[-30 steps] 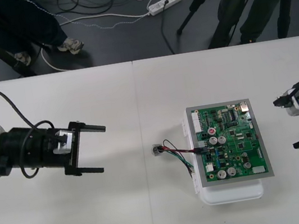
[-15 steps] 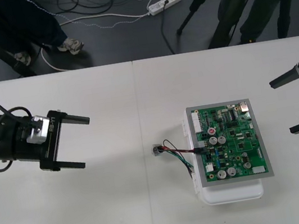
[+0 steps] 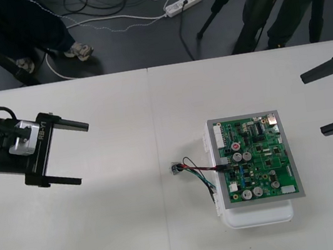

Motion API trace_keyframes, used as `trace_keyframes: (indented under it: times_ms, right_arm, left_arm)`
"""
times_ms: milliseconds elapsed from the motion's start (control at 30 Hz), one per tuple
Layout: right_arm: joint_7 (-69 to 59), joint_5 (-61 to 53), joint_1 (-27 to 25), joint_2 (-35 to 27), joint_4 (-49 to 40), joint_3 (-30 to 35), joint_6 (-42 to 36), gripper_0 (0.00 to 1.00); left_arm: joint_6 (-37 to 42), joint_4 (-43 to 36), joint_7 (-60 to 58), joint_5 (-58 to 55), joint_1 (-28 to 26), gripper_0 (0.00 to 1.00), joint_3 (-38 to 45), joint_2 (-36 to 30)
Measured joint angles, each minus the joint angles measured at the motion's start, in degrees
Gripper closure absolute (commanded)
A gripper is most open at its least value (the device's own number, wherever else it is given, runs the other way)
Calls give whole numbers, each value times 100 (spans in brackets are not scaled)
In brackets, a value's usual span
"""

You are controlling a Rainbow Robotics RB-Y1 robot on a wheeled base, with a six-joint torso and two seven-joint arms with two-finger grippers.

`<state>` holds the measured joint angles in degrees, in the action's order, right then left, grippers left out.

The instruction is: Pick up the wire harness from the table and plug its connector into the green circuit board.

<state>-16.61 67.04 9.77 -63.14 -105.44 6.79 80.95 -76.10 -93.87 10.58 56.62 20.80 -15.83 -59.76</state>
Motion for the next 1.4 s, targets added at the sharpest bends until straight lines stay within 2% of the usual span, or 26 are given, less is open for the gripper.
trace_keyframes:
  times_ms: [300,500,633,800,933,1400]
  right_arm:
    - [27,-352,-79,0,115,5,53,0]
    - [256,-334,-86,0,141,209,585,0]
    - [262,-335,-127,0,215,360,783,0]
    - [686,-371,-220,0,226,412,816,0]
    - [1116,-464,-291,0,226,412,823,0]
    - [1115,-500,-511,1,215,412,856,0]
  left_arm:
    - [-24,-438,-382,173,-270,4,325,-16]
    - [-53,-814,-488,337,-536,4,651,-16]
    - [-99,-1045,-1066,479,-632,3,862,-16]
    - [-127,-1076,-1718,539,-659,4,907,-16]
    - [-133,-1076,-1714,599,-659,4,907,-16]
    - [-201,-1076,-1714,609,-659,3,907,-16]
